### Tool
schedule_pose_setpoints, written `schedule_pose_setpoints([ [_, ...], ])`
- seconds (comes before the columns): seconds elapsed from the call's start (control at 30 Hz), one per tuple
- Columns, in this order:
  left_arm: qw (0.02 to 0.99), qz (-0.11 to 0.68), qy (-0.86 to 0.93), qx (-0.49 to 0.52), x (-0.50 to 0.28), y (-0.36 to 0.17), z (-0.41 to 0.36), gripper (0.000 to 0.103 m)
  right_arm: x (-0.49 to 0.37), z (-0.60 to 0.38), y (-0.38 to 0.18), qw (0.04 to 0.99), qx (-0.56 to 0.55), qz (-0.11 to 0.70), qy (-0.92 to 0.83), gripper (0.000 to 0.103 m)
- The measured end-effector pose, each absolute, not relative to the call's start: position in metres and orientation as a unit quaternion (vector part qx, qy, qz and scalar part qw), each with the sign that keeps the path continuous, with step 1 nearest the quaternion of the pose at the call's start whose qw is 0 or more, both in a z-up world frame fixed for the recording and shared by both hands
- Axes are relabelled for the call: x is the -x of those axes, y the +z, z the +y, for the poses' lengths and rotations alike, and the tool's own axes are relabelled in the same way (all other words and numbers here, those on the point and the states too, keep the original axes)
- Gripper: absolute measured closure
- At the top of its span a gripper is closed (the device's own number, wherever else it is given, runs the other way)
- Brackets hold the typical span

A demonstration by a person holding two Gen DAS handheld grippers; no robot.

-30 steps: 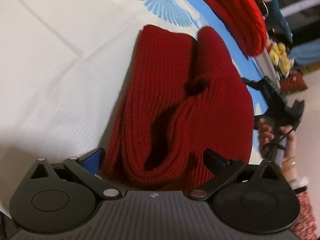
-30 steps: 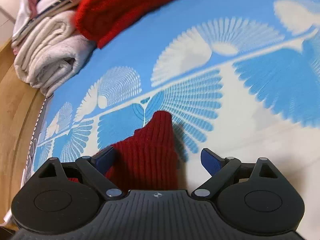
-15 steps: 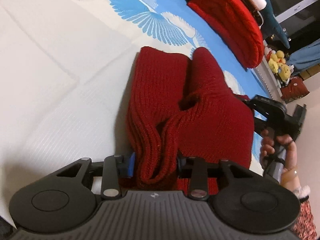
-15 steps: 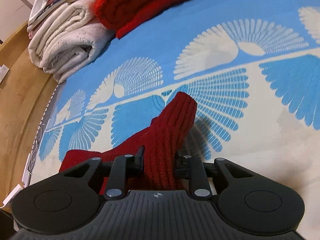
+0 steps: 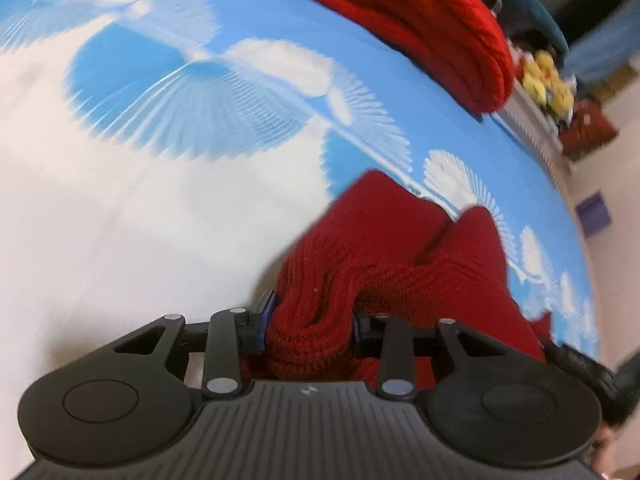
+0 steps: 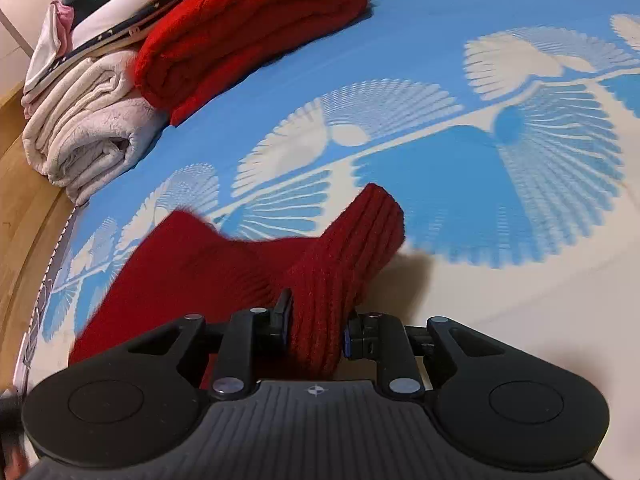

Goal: Fold small clothes

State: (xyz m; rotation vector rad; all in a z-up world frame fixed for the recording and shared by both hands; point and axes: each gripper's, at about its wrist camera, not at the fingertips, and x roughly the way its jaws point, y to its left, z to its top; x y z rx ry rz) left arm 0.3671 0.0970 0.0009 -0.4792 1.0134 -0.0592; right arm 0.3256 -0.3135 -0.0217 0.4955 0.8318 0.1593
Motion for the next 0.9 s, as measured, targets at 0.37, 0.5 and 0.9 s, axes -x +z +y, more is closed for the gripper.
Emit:
schedule_pose_setpoints([
  [0.37,0.870,0.484,-0.063,0.074,-0.492,0.012,-0.014,0.065,-0.243,-0.333,-0.038,0.900,-0.274,0.338,0.033,0.080],
  [0.5,0.872,0.486,-0.062,0.025,-0.502,0.010,-0.037,0.056,-0.230,-0.324,-0.039,0.908,-0.253,0.334,0.022,0.073],
  [0.9,0.886,0.461,-0.040,0.022,-0.394,0.046,0.005,0.007,-0.271,-0.334,0.036,0.960,-0.099,0.261,0.030,0.062],
])
